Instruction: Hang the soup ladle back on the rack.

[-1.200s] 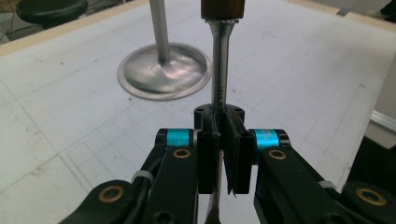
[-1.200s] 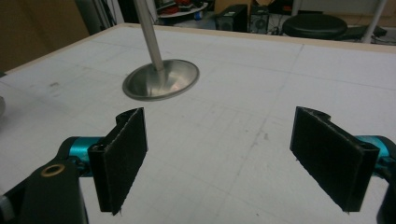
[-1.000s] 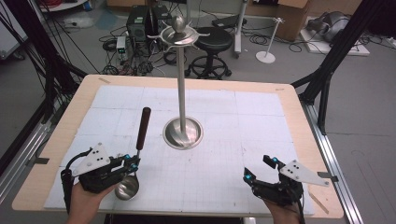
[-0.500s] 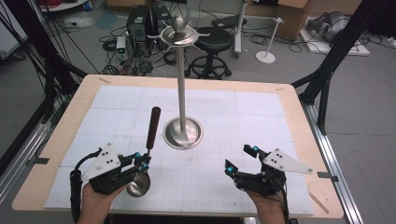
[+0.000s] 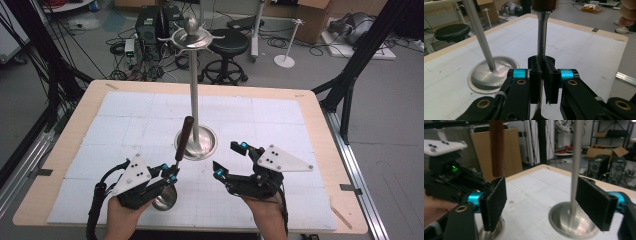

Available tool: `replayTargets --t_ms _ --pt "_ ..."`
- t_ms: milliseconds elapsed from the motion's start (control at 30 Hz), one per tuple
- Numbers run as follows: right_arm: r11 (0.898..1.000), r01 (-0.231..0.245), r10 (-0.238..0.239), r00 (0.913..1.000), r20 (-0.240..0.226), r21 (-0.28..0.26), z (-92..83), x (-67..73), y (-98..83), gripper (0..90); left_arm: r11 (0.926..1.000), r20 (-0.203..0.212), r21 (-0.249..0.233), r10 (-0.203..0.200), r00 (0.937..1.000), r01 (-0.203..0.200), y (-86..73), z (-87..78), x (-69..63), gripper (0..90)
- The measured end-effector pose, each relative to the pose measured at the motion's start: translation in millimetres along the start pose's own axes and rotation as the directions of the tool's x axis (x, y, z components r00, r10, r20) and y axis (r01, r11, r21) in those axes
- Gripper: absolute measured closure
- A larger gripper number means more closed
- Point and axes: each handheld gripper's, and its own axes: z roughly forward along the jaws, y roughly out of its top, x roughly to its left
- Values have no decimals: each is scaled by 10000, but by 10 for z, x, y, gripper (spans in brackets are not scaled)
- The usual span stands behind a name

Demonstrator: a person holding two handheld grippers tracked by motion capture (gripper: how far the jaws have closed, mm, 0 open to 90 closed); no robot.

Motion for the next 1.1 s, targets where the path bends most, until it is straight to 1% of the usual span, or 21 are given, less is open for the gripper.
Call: replayTargets --t_ms 200,300,433,567,733,767,833,900,967,1000,1100 --pt "9998 167 -174 9987 -476 -142 137 53 81 351 10000 35 19 -51 10000 51 20 74 -49 842" --pt "9998 138 -147 9975 -693 -139 187 72 102 376 10000 -17 58 -31 10000 31 28 102 -66 842" --pt "9997 148 -165 9962 -860 -197 243 100 136 399 10000 -43 79 -19 10000 20 32 126 -79 842" --pt "9997 150 -168 9946 -1025 -188 308 134 164 420 10000 17 12 -84 10000 84 32 153 -103 842" --pt "9999 -4 -9 9926 -1215 -111 383 169 194 464 10000 82 38 -23 10000 22 37 181 -122 842" --pt "9999 21 -36 9923 -1240 -118 395 168 198 483 10000 93 36 -33 10000 32 38 182 -128 842" --pt "9998 -104 81 9912 -1324 -163 413 168 199 512 10000 104 30 18 9999 -19 37 187 -131 842" --pt "9997 -231 213 9906 -1350 -124 427 163 196 558 10000 136 14 -20 9999 20 37 197 -138 842" --pt "9993 -329 301 9891 -1439 -175 434 156 195 575 10000 152 -4 6 9999 -6 35 199 -147 841" --pt "9993 -268 228 9904 -1367 -272 431 156 196 586 10000 177 -18 -4 9998 4 34 201 -149 841" --pt "9987 -233 170 9905 -1365 -447 415 163 202 679 10000 215 -22 -63 9997 63 36 206 -146 841"
